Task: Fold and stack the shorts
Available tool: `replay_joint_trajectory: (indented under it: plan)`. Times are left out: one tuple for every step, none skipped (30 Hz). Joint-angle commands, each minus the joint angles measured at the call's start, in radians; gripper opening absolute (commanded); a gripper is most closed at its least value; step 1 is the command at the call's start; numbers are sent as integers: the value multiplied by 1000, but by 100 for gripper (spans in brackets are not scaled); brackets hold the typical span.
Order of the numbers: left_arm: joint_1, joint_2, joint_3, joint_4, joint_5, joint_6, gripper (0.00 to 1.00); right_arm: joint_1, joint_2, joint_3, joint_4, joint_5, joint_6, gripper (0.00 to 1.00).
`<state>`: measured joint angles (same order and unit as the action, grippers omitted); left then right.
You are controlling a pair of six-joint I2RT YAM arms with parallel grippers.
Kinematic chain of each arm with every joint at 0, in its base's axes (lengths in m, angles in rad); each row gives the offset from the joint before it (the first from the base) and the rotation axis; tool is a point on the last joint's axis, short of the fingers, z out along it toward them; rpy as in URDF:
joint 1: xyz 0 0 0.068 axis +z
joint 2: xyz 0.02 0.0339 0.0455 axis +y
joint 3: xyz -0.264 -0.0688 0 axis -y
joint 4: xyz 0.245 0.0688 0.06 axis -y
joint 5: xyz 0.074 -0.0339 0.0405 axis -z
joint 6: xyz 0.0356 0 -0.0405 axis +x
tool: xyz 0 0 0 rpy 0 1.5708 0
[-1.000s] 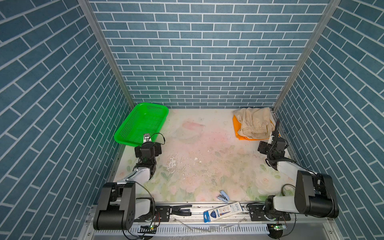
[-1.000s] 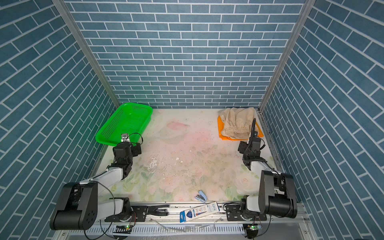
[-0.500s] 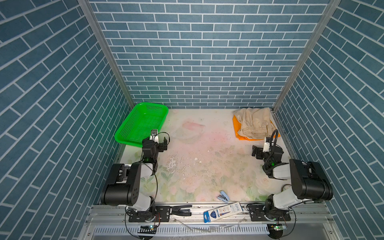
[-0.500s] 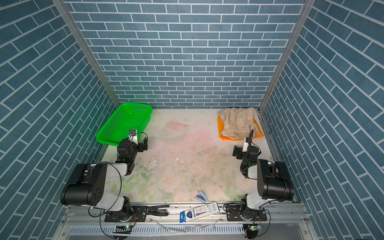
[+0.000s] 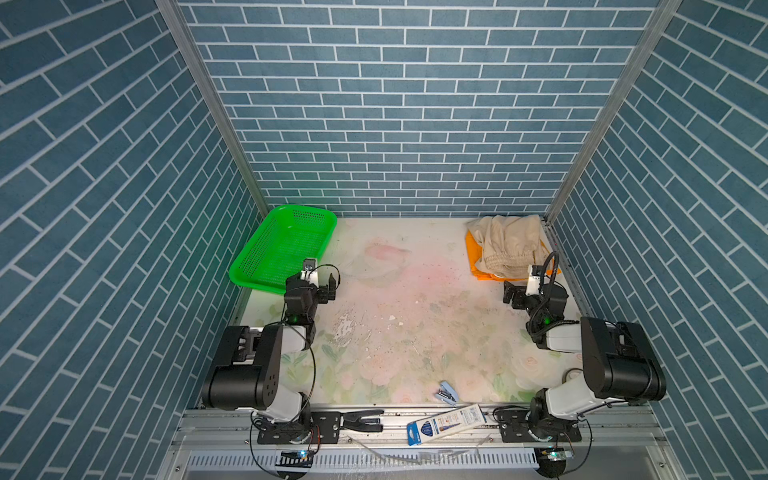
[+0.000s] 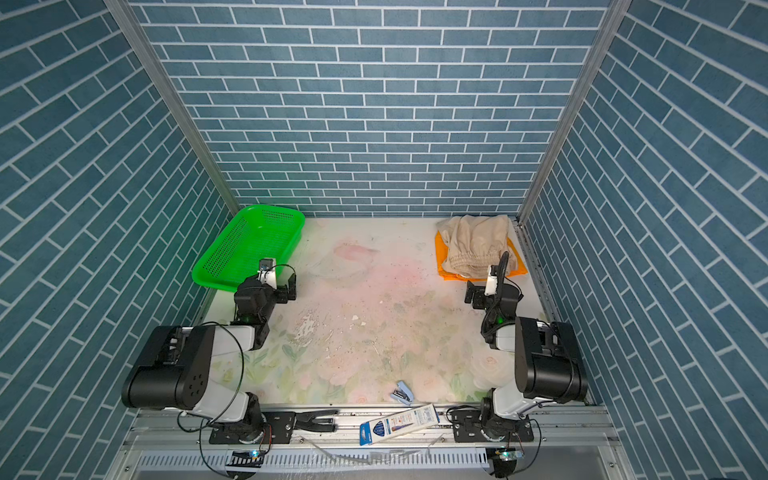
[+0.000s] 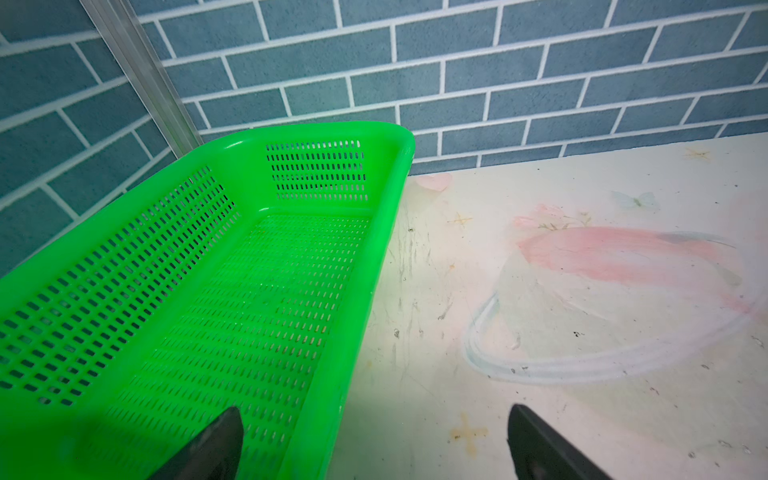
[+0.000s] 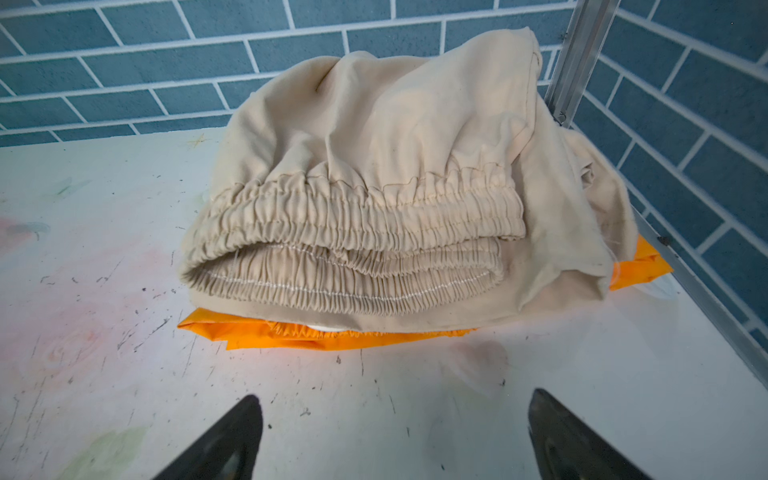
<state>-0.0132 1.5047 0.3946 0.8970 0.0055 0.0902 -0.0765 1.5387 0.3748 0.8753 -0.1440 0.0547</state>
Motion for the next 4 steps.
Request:
replay_joint_trajectory:
  plan:
    - [4, 20, -2, -48, 27, -13, 100, 1, 2, 12, 2, -12, -32, 99]
    - [4, 21, -2, -47, 27, -12, 100, 1, 3, 10, 3, -13, -32, 99]
    - [4, 20, -2, -48, 27, -12, 100, 1, 1, 10, 4, -13, -31, 99]
    - [4, 21, -2, -47, 27, -12, 100, 1, 0, 11, 5, -14, -30, 99]
